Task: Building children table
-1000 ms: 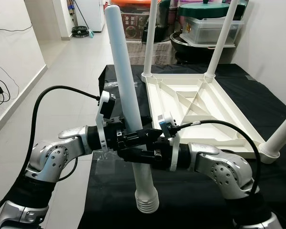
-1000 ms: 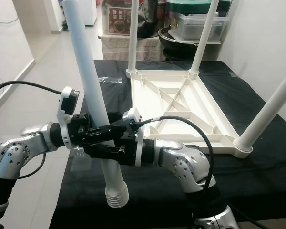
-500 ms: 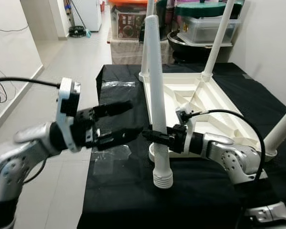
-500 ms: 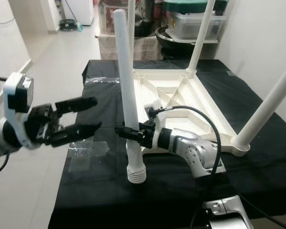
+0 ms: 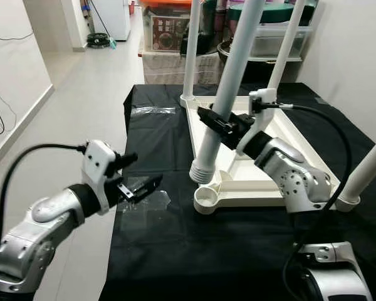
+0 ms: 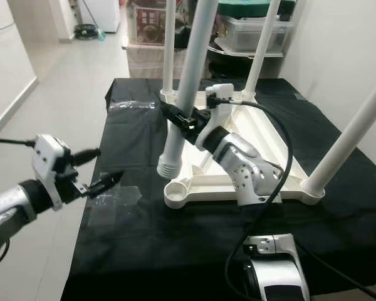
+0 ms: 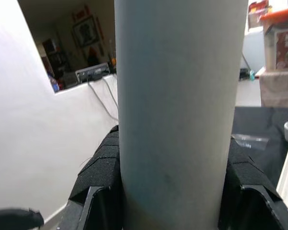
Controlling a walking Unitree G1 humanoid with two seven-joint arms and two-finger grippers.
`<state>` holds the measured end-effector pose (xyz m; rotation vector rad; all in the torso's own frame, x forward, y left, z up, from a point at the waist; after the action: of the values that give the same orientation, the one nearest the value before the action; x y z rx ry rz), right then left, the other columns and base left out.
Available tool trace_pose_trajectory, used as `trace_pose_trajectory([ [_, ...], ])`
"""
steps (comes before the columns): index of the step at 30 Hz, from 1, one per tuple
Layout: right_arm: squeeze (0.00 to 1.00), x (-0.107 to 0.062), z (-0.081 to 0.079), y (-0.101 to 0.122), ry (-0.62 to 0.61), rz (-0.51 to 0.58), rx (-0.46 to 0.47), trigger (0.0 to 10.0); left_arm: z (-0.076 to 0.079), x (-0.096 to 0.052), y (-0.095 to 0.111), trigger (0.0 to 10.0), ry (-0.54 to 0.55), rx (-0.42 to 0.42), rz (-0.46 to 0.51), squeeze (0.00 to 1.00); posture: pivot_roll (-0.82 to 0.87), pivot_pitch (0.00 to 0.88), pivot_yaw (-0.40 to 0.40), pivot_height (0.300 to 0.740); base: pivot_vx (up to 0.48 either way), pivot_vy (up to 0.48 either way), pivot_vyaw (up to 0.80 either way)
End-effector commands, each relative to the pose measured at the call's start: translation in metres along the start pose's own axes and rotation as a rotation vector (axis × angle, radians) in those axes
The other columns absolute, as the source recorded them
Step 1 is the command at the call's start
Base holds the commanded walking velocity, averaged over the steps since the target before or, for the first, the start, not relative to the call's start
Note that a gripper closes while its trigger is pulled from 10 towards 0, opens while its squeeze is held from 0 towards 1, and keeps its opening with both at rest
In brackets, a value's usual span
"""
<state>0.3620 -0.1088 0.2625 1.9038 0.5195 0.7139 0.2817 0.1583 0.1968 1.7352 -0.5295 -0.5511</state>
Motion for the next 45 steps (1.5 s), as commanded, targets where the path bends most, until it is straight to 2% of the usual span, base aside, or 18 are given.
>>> trace_pose_trajectory([
  [1,0.0,0.002,-0.012,0.002,0.031,0.029,0.005,0.0,0.0,0.002,-0.004,10.0,0.026,0.002,-0.006,0.0,0.09,0.0,-0.06,0.74,0.0,0.0,0.0],
  [3,0.0,0.002,-0.012,0.002,0.031,0.029,0.005,0.0,0.0,0.002,-0.004,10.0,0.026,0.002,-0.006,0.0,0.09,0.0,-0.06,0.74,0.0,0.0,0.0],
  [5,0.0,0.006,-0.03,-0.003,0.076,0.053,0.042,0.0,0.004,0.007,0.004,10.0,-0.014,-0.05,0.052,0.0,0.09,0.0,-0.054,0.74,0.0,0.0,0.0],
  [6,0.0,0.006,-0.03,-0.003,0.076,0.053,0.042,0.0,0.004,0.007,0.004,10.0,-0.014,-0.05,0.052,0.0,0.09,0.0,-0.054,0.74,0.0,0.0,0.0],
  [7,0.0,0.012,-0.048,-0.012,0.116,0.064,0.074,0.0,0.013,0.011,0.007,10.0,-0.106,-0.065,0.083,0.0,0.08,0.0,-0.044,0.74,0.0,0.0,0.0],
  [8,0.0,0.012,-0.048,-0.012,0.116,0.064,0.074,0.0,0.013,0.011,0.007,10.0,-0.106,-0.065,0.083,0.0,0.08,0.0,-0.044,0.74,0.0,0.0,0.0],
  [10,0.0,0.016,-0.06,-0.016,0.147,0.07,0.085,0.0,0.016,0.015,0.005,10.0,-0.143,-0.081,0.087,0.0,0.08,0.0,-0.04,0.74,0.0,0.0,0.0],
  [13,0.0,0.016,-0.063,-0.017,0.153,0.072,0.086,0.0,0.016,0.016,0.004,10.0,-0.153,-0.082,0.087,0.0,0.08,0.0,-0.039,0.74,0.0,0.0,0.0],
  [15,0.0,0.019,-0.068,-0.019,0.166,0.076,0.098,0.0,0.019,0.018,0.003,10.0,-0.204,-0.096,0.084,0.0,0.08,0.0,-0.039,0.74,0.0,0.0,0.0],
  [19,0.0,0.02,-0.077,-0.017,0.196,0.082,0.107,0.0,0.018,0.02,-0.003,10.0,-0.218,-0.107,0.066,0.0,0.07,0.0,-0.036,0.74,0.0,0.0,0.0],
  [23,0.0,0.015,-0.091,-0.007,0.267,0.099,0.106,0.0,0.009,0.022,-0.013,10.0,-0.176,-0.061,0.016,0.0,0.07,0.0,-0.032,0.74,0.0,0.0,0.0],
  [31,0.0,0.002,-0.113,-0.008,0.404,0.064,0.104,0.0,0.011,0.026,-0.008,10.0,-0.19,-0.08,0.051,0.0,0.06,0.0,-0.035,0.74,0.0,0.0,0.0],
  [39,0.0,0.001,-0.117,-0.018,0.413,0.03,0.1,0.0,0.018,0.029,0.005,10.0,-0.265,-0.069,0.095,0.0,0.07,0.0,-0.037,0.74,0.0,0.0,0.0],
  [45,0.0,0.002,-0.117,-0.025,0.399,-0.008,0.067,0.0,0.028,0.031,0.004,10.0,-0.33,-0.046,0.077,0.0,0.07,0.0,-0.037,0.74,0.0,0.0,0.0],
])
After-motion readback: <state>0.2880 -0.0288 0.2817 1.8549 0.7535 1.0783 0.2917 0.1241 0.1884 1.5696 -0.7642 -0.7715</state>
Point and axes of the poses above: a point about 5 cm out from each wrist's last joint towards the gripper, its own x axis pointing out of the wrist towards the gripper, its own y axis along the axis of the wrist's last joint, z = x × y, the point moved 2 cm from there along x, pointing out of the wrist towards the gripper, and after that the axes turned 7 degrees about x, right-handed, at the moved point
